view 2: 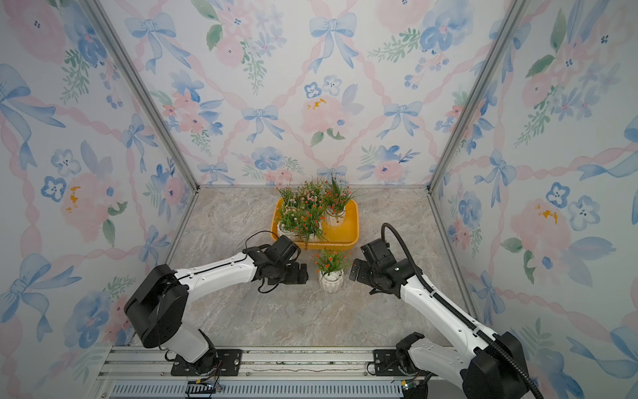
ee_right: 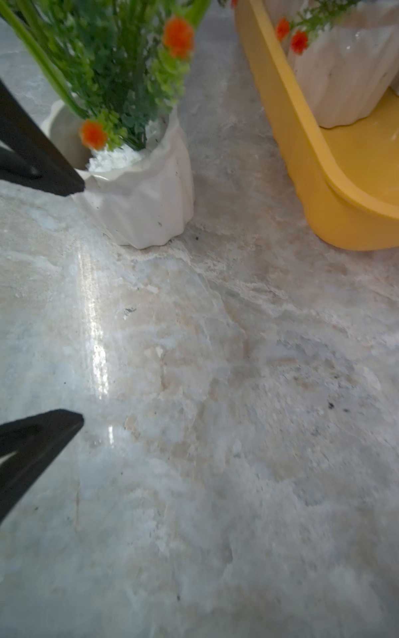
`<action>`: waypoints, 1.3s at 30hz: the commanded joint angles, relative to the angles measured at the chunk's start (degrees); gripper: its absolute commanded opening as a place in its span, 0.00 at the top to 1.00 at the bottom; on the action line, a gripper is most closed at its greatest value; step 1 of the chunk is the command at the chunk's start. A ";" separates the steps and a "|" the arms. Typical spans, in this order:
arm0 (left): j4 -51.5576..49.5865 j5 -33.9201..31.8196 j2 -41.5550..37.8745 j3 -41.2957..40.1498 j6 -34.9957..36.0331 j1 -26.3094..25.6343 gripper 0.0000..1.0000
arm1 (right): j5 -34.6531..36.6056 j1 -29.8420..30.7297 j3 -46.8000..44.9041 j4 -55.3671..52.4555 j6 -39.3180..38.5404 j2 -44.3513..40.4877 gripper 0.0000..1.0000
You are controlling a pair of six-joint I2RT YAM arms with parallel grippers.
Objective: Put the potted gypsophila into the storage box
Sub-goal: Move the baby's breath potted plant to the center of the board, then pick up the baby's breath potted plant from the center of the board.
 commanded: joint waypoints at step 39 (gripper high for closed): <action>-0.55 -8.31 -8.76 -6.26 0.65 5.55 0.03 | -1.70 6.58 13.48 -0.81 3.43 24.75 0.79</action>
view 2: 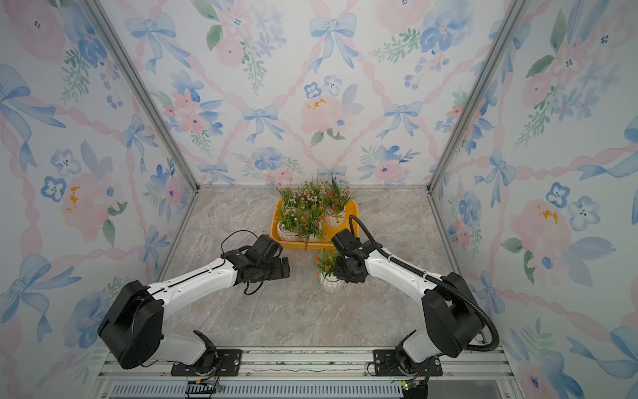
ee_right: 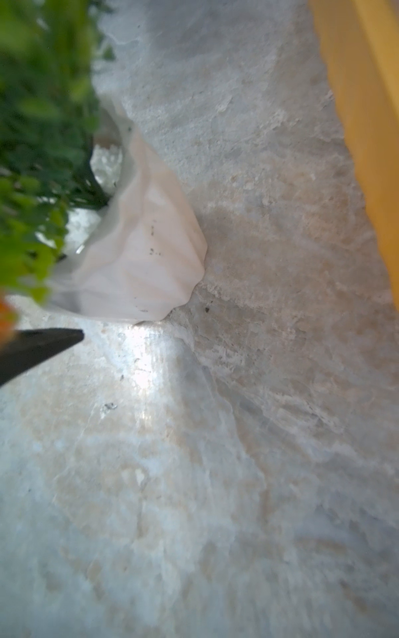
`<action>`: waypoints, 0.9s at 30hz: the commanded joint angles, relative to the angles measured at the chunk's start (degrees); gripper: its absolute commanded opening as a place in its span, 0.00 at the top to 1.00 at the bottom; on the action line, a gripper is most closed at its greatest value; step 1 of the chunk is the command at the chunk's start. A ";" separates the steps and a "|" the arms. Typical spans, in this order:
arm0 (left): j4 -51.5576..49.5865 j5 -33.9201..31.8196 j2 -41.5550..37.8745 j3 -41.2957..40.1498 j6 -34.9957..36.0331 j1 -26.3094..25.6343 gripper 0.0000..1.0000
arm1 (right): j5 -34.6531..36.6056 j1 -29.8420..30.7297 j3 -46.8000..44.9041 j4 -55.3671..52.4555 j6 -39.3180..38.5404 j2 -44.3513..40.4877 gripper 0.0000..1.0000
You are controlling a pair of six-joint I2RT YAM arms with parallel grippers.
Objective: Put the potted gypsophila into the storage box
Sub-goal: Pick up the baby's breath potted plant from the center of the board.
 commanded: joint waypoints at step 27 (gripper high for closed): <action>-0.53 -2.01 -3.44 -3.06 2.81 2.75 0.03 | 11.62 -0.28 17.68 -18.34 -5.44 1.21 1.00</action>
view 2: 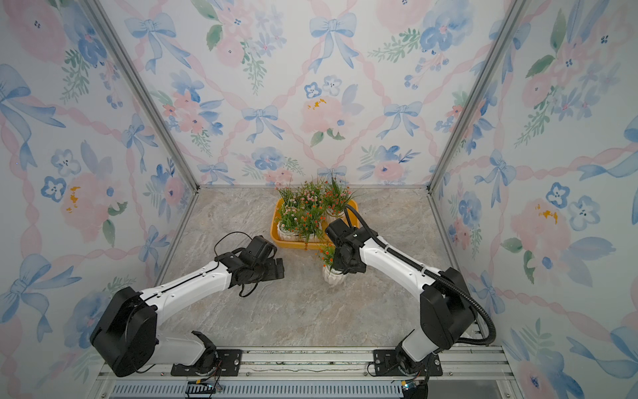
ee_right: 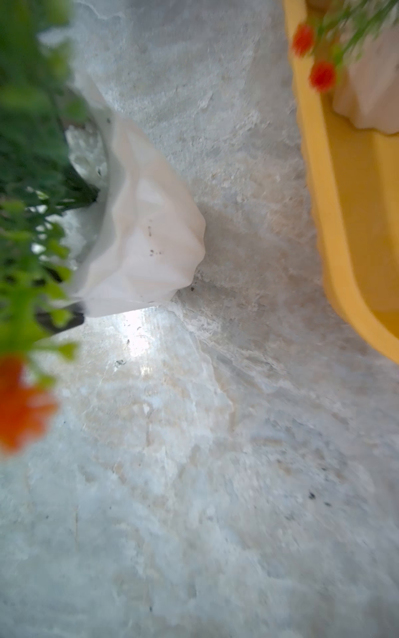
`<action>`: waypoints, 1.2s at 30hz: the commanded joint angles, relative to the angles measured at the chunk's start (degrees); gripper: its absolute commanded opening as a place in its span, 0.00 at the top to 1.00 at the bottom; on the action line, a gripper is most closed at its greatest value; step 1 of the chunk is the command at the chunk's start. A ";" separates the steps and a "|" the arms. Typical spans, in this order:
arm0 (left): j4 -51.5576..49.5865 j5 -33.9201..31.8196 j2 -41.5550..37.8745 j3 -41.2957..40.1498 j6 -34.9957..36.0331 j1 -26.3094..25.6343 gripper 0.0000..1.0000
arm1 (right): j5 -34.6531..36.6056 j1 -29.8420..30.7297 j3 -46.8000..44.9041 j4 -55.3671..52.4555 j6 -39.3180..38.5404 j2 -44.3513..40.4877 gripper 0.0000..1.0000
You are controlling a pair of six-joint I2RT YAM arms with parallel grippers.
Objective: Put the potted gypsophila into the storage box
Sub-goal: Pick up the baby's breath potted plant from the center of the board, then place the baby's breath potted plant at the storage box.
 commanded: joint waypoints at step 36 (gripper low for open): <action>-0.50 -4.65 -14.59 -5.92 -6.13 6.17 0.02 | -1.52 -14.49 26.15 7.55 -11.61 20.73 1.00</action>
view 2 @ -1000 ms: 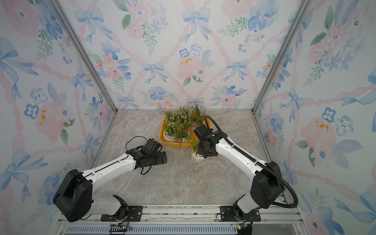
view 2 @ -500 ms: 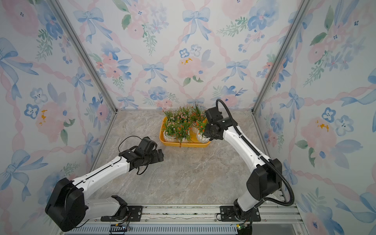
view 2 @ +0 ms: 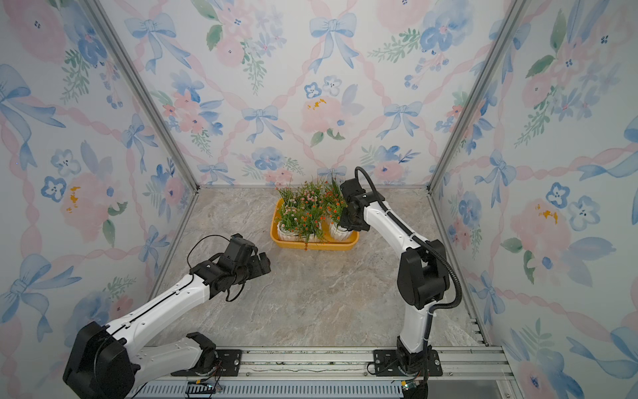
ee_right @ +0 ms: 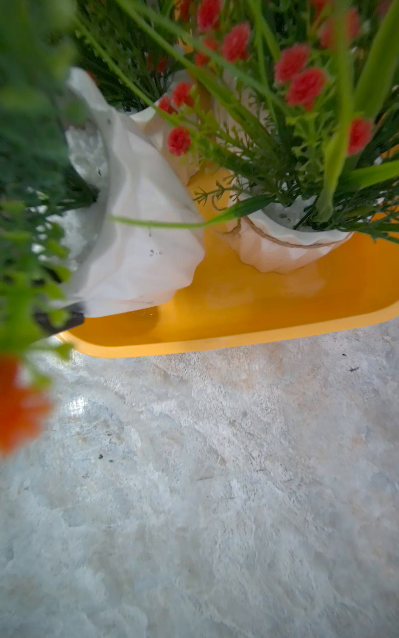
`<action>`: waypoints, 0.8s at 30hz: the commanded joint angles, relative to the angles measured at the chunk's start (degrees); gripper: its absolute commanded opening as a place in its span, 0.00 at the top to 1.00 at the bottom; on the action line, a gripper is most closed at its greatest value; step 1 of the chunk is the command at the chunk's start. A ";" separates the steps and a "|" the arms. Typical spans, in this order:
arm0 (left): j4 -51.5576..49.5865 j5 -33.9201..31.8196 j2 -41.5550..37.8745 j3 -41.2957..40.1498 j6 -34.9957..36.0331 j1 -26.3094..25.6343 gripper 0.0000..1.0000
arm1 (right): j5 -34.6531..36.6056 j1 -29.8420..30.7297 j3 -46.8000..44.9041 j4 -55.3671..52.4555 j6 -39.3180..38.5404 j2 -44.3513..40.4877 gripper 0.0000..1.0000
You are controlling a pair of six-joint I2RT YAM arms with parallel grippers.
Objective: Put the potted gypsophila into the storage box
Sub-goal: Place the baby's breath potted plant at the storage box.
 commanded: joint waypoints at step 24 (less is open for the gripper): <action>-0.58 -1.36 -2.37 -1.97 -4.63 1.96 0.02 | 2.41 1.69 11.45 -5.58 -5.79 13.75 0.73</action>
